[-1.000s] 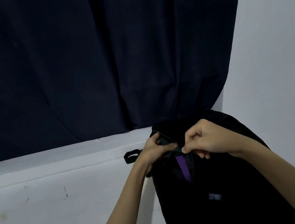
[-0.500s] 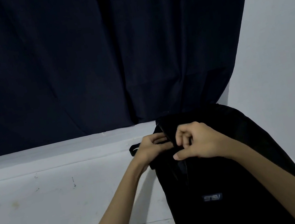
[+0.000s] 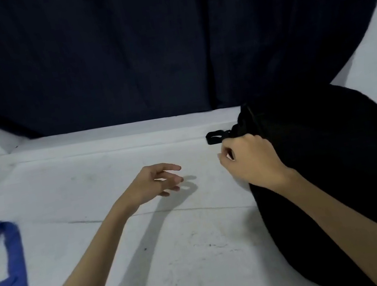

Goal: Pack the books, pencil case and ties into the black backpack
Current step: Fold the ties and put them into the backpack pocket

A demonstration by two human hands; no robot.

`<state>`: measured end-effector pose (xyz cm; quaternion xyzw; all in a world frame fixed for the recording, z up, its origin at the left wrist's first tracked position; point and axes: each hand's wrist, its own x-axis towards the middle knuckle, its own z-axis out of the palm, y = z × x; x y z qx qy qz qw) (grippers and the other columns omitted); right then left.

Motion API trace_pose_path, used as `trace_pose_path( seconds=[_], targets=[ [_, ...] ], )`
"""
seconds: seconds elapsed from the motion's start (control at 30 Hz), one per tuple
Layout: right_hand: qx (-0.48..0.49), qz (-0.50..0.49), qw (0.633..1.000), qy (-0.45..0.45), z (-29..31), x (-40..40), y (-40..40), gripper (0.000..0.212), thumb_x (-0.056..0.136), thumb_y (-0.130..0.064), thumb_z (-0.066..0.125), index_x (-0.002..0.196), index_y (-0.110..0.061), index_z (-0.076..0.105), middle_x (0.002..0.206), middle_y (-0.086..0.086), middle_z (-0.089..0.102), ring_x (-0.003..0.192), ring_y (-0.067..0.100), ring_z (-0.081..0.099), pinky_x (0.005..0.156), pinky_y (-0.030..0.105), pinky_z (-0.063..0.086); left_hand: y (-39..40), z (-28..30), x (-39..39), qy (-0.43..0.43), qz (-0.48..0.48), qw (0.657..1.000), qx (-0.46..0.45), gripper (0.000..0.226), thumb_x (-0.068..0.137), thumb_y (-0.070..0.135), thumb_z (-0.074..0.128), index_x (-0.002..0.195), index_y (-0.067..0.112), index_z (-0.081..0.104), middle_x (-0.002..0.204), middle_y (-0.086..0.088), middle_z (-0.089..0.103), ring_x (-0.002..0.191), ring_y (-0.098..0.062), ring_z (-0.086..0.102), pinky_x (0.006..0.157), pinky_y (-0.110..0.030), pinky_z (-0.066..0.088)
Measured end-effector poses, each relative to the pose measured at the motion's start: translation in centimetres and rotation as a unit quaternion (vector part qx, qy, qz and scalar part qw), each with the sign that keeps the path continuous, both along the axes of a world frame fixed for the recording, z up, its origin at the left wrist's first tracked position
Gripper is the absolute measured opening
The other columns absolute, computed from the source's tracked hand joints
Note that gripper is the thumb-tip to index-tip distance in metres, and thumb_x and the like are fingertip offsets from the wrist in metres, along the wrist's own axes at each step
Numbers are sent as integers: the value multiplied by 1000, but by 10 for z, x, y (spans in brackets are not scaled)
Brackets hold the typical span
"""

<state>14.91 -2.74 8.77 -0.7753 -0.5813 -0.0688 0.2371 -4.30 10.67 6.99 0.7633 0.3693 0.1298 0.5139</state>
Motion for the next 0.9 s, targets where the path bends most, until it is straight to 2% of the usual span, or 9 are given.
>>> trace_pose_path(
  seconds=[0.13,0.23,0.3,0.47,0.6,0.7,0.8,0.9],
  targets=[
    [-65,97,989,91,-31,-78,43,20,92,-32,51,87,-18,64,72,-2,57,81,22,57,66,29,38,26,-1,-109,85,48,994,40,21,88,18,66,107,26,65,97,1,74,89,-13,69,78,-27,52],
    [-118,168,968,146,-54,-153,78,19,90,-31,53,83,-17,64,80,2,62,84,23,59,67,27,39,48,-12,-198,138,117,980,86,22,91,10,61,98,31,63,92,3,73,87,-12,67,70,-20,49],
    [-148,207,951,176,-64,-204,100,19,89,-30,55,83,-15,65,86,4,66,86,23,60,69,27,42,62,-25,-256,192,162,960,124,21,92,8,58,100,27,63,97,7,70,90,-15,64,72,-18,48],
    [-191,231,928,222,-79,-319,149,27,89,-31,56,81,-6,63,83,8,66,79,24,62,64,27,42,109,-56,-377,339,219,892,205,27,92,19,59,119,17,62,116,-7,62,104,-26,58,81,-26,39],
    [-243,211,935,148,-94,-383,183,36,93,-42,51,77,-10,47,73,1,51,73,22,52,55,29,36,144,-83,-441,348,257,878,207,33,86,24,64,119,20,62,127,-12,55,115,-32,51,91,-35,40],
    [-252,188,946,83,-101,-407,192,37,92,-47,52,83,-11,44,72,-2,44,74,20,47,62,29,34,153,-96,-459,349,267,877,195,40,88,31,64,125,21,56,131,-13,49,117,-35,49,95,-41,41],
    [-252,162,950,91,-109,-421,199,30,93,-35,55,82,-11,41,79,0,47,75,19,48,64,29,35,155,-100,-461,309,268,891,195,37,88,24,65,123,14,58,127,-18,49,112,-36,49,96,-37,39],
    [-261,138,947,128,-114,-427,206,32,89,-21,55,66,-15,33,67,-3,41,73,19,49,52,25,33,157,-104,-458,254,274,903,211,35,87,13,65,121,10,58,118,-15,55,99,-30,53,81,-29,39]
  ],
)
